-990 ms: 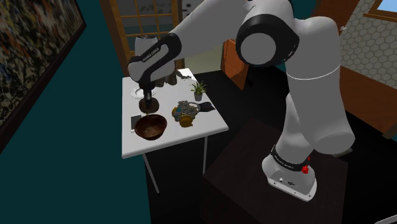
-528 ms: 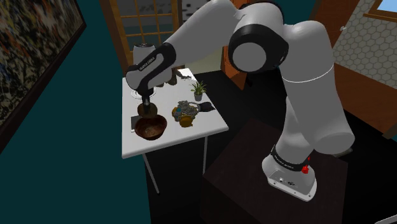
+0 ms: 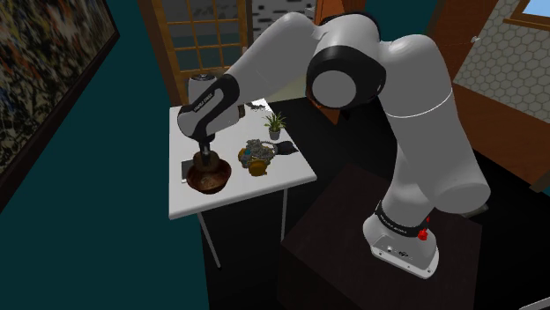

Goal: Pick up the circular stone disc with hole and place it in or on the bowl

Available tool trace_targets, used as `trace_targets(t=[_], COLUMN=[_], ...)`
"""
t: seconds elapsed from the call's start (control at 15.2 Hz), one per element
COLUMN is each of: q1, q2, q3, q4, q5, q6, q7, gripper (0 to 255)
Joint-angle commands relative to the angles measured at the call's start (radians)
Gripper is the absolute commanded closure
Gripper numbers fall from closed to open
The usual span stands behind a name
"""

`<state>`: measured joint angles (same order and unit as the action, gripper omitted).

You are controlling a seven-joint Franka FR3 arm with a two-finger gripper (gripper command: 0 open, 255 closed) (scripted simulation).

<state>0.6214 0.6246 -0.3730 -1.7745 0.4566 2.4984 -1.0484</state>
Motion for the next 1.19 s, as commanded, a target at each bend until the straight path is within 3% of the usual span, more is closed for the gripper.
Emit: trace_targets(t=[0.0,0.53,0.59,0.92,1.12], q1=[-0.006,-0.008,-0.009,-0.008,0.017], q2=[0.020,0.026,0.026,0.026,-0.058], q3=[0.009,0.012,0.012,0.012,-0.023], q4=[0.005,0.006,0.006,0.006,-0.027], q5=[0.010,0.013,0.013,0.013,-0.025], q6=[0.015,0.021,0.021,0.021,-0.029], q7=[-0.007,-0.010,-0.009,-0.010,0.013], gripper=[255,255,0,0,0])
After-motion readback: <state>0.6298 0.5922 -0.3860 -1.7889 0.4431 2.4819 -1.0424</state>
